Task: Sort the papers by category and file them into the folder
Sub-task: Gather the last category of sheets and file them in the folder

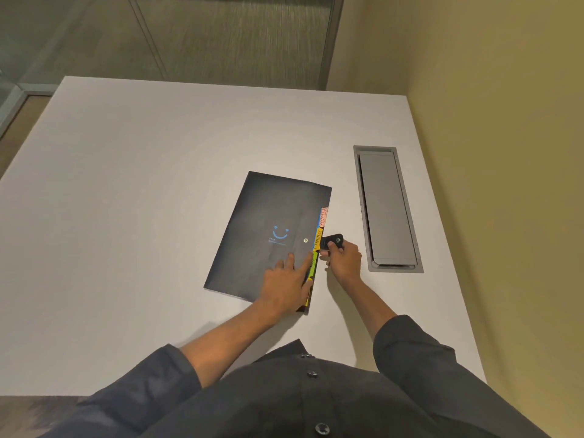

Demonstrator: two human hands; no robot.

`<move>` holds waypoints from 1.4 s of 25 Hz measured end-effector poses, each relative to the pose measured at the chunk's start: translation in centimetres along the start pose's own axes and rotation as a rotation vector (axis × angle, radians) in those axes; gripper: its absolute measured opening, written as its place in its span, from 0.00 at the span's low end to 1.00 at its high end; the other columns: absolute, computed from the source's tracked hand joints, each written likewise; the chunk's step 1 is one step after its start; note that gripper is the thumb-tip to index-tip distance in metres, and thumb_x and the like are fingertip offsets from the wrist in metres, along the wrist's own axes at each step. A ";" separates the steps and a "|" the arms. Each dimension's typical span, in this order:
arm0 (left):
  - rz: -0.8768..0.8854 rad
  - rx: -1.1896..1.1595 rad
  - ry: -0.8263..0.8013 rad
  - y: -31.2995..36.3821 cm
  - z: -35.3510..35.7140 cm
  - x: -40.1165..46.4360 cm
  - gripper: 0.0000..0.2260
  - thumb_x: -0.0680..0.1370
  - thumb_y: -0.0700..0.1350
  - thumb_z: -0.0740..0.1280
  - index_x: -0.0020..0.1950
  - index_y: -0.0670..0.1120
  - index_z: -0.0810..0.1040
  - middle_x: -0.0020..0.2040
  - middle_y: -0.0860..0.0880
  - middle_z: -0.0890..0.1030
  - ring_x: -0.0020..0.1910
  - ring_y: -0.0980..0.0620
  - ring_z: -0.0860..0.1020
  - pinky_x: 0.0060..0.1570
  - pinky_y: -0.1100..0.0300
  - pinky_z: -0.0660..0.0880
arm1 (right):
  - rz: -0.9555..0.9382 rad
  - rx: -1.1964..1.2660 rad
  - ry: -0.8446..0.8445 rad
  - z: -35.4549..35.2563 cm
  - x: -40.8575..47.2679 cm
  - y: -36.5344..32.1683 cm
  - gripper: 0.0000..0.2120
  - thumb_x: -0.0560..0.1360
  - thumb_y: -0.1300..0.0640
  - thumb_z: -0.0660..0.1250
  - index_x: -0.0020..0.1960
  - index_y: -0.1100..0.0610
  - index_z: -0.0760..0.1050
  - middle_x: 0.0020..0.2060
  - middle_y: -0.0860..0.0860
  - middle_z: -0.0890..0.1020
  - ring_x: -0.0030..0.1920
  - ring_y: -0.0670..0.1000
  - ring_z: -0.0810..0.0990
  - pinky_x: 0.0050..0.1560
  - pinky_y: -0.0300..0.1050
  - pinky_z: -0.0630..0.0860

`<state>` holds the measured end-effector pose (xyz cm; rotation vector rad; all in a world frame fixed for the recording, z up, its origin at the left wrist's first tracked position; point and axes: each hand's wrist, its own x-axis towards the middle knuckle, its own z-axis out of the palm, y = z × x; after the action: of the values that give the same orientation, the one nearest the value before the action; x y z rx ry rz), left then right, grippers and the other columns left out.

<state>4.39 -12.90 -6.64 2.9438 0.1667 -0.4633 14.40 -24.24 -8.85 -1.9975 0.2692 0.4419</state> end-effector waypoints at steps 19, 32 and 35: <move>-0.116 -0.088 -0.130 -6.0 3.8 -0.6 0.38 0.71 0.70 0.54 0.76 0.62 0.41 0.78 0.49 0.36 0.76 0.42 0.36 0.70 0.35 0.40 | -0.387 -0.826 -0.148 -0.8 0.2 1.6 0.22 0.80 0.49 0.62 0.73 0.51 0.66 0.72 0.53 0.67 0.68 0.56 0.69 0.60 0.54 0.75; -0.111 -0.097 -0.132 -5.9 3.5 -0.6 0.38 0.73 0.70 0.56 0.76 0.62 0.41 0.78 0.49 0.36 0.76 0.42 0.35 0.70 0.35 0.40 | -0.371 -1.277 -0.243 0.4 -0.1 1.1 0.32 0.81 0.36 0.49 0.80 0.50 0.51 0.79 0.56 0.55 0.76 0.60 0.59 0.70 0.60 0.63; -0.104 -0.092 -0.154 -5.9 3.3 -0.6 0.37 0.73 0.70 0.56 0.76 0.62 0.41 0.78 0.49 0.35 0.76 0.42 0.35 0.70 0.35 0.40 | -0.338 -1.343 -0.265 0.4 -0.3 1.0 0.32 0.81 0.37 0.47 0.80 0.50 0.46 0.79 0.55 0.51 0.77 0.60 0.57 0.71 0.60 0.63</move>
<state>2.09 -7.71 -10.36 2.8052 0.3142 -0.6745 13.65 -24.35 -9.66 -3.1279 -0.7275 0.7629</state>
